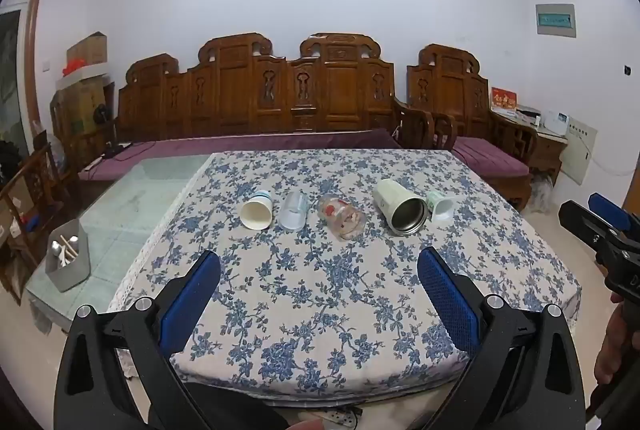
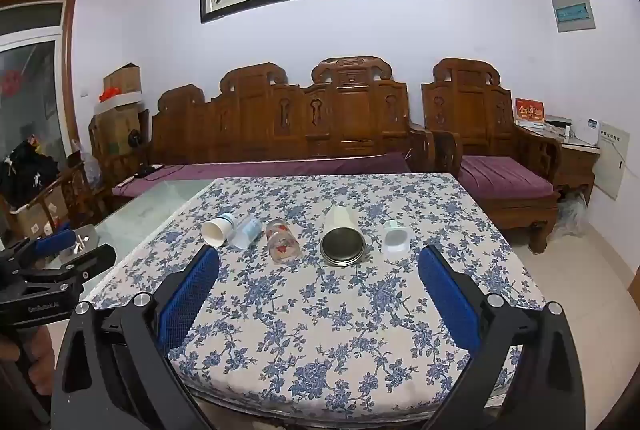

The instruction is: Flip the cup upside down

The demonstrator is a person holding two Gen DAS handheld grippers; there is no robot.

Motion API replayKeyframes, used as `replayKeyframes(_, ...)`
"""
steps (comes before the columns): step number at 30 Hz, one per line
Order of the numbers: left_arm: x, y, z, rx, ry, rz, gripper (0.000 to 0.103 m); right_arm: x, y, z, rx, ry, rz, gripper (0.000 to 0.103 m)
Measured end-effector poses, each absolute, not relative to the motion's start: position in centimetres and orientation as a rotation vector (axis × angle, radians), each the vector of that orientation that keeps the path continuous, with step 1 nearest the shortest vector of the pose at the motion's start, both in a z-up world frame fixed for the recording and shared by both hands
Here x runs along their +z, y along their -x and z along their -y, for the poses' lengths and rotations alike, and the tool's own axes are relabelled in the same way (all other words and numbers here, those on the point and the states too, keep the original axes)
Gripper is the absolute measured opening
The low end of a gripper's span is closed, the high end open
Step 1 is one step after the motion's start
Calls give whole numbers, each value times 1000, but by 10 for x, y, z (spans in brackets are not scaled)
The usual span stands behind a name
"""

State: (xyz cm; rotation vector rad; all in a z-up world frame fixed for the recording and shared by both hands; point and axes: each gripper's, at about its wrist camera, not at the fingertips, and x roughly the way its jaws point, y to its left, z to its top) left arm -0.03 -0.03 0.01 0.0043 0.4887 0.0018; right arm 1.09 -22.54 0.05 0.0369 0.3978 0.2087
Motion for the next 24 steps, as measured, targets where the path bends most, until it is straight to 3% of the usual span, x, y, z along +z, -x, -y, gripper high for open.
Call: replayKeyframes(24,9,2,1,-3,-1,-479,95,4,-11,228,214,-50,-380,100)
